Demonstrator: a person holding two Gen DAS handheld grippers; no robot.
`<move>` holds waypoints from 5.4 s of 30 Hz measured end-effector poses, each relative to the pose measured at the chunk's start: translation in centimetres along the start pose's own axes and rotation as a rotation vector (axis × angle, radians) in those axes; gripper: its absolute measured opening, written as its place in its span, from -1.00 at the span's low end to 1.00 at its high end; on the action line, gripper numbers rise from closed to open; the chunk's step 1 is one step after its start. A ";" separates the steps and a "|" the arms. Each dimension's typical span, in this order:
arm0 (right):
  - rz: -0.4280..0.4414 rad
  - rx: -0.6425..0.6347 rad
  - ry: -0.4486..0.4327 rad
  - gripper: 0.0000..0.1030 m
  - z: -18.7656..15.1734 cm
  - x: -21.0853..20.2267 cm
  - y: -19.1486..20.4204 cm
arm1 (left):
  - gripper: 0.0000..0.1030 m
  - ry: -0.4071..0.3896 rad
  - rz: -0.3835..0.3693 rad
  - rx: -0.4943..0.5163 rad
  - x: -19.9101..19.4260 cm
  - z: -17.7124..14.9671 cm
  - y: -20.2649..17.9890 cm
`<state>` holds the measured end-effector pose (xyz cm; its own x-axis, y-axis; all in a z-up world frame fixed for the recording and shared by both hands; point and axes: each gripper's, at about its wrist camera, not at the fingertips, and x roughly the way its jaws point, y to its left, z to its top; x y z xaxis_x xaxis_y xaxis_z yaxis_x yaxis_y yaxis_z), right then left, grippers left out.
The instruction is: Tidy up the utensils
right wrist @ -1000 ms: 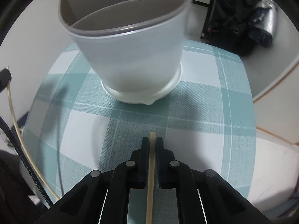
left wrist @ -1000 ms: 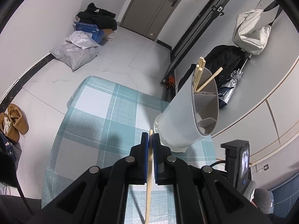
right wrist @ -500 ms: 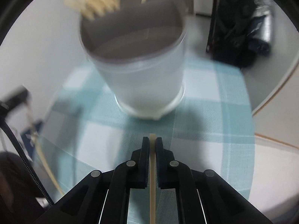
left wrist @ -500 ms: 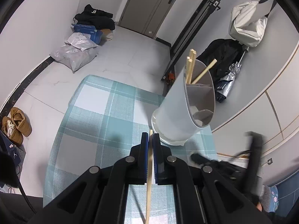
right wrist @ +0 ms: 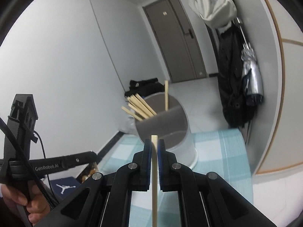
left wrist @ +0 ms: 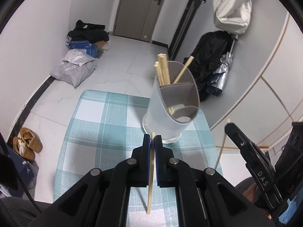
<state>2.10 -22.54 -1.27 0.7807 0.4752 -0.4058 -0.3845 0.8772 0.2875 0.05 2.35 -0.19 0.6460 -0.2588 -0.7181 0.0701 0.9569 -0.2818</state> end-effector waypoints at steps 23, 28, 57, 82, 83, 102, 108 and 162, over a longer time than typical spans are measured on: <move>0.035 -0.052 -0.109 -0.89 9.3 1.2 0.2 | -0.98 -0.010 -0.146 0.018 -2.2 9.7 -3.7; 0.049 -0.057 -0.188 -0.89 13.5 2.0 0.1 | -0.98 -0.061 -0.183 -0.008 -2.7 13.9 -3.9; 0.003 -0.039 -0.287 -0.89 16.6 12.5 -2.4 | -0.98 -0.133 -0.162 0.146 3.6 18.1 -2.5; 0.032 -0.119 -0.117 -0.88 10.4 7.4 -1.1 | -0.97 -0.050 -0.087 0.125 5.2 14.8 -3.4; 0.038 -0.120 -0.106 -0.88 10.2 7.4 -1.1 | -0.97 -0.046 -0.086 0.123 5.2 14.7 -3.3; 0.045 -0.094 0.066 -0.82 7.7 6.9 -1.0 | 0.07 -0.035 -0.084 0.013 3.8 12.5 -1.2; 0.022 -0.096 0.019 -0.57 7.5 3.2 -0.3 | 0.54 -0.170 0.002 0.003 0.0 11.4 -1.5; -0.215 -0.148 -0.154 1.00 0.3 -4.7 2.7 | 0.93 -0.344 0.190 0.018 -2.1 0.3 0.1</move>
<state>-2.43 -22.42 1.64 0.9131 0.2711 -0.3045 -0.2608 0.9625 0.0750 -1.07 3.07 1.46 0.8654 -0.0209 -0.5006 -0.0637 0.9864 -0.1513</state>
